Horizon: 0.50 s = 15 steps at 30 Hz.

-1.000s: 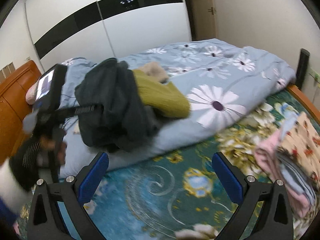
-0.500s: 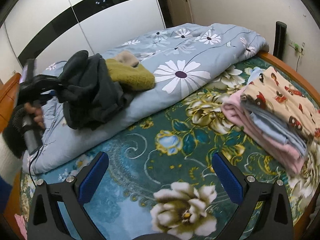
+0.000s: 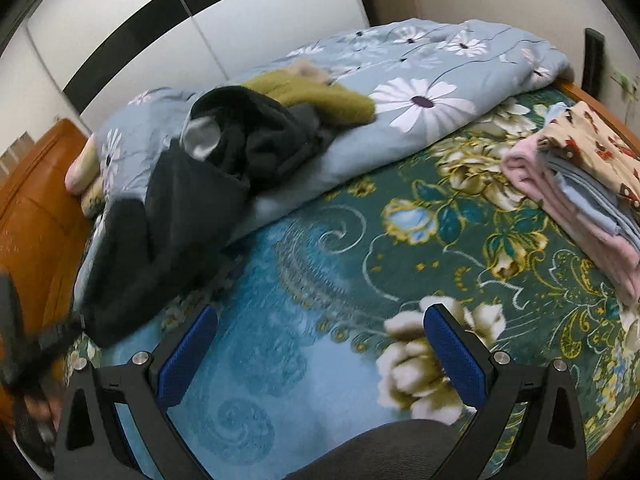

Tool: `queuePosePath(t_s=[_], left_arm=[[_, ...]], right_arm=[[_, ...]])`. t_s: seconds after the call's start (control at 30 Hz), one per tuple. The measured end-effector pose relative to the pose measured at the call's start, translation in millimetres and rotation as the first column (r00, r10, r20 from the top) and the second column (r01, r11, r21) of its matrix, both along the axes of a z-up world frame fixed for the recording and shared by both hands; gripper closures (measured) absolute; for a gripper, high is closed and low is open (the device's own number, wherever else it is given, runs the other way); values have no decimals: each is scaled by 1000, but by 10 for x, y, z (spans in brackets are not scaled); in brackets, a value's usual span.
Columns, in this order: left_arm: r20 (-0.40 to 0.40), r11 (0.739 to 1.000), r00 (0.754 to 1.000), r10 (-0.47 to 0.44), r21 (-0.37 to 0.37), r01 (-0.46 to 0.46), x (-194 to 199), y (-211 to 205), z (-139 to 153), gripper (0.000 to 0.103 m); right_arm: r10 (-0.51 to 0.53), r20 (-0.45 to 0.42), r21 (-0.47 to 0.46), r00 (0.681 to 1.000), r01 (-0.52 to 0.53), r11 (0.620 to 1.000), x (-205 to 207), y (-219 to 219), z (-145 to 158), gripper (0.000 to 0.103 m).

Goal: Fold clothes
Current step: 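Grasp the dark grey hoodie with the left tool and pull it onto the sheet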

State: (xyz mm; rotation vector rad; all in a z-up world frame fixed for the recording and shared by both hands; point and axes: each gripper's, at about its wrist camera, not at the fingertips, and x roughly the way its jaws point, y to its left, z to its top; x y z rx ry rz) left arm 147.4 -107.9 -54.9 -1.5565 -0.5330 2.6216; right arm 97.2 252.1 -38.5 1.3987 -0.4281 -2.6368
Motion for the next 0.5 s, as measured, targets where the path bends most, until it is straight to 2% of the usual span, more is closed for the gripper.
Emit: queuePosePath(t_s=[0.1, 0.2, 0.3, 0.33, 0.5], left_arm=[[60, 1000, 998, 6, -19, -5, 295, -104, -117, 90], [129, 999, 991, 21, -44, -15, 395, -154, -306, 90], [170, 999, 985, 31, -19, -29, 519, -184, -475, 90], [169, 1000, 985, 25, -11, -24, 567, -181, -497, 90], [145, 997, 989, -37, -63, 47, 614, -76, -555, 90]], right_arm=[[27, 19, -9, 999, -27, 1000, 54, -122, -45, 0], [66, 39, -8, 997, -65, 998, 104, -245, -100, 0], [97, 47, 0, 994, -97, 995, 123, -350, -130, 0], [103, 55, 0, 993, -104, 995, 119, -373, -145, 0], [132, 82, -38, 988, -129, 991, -51, -490, -214, 0]])
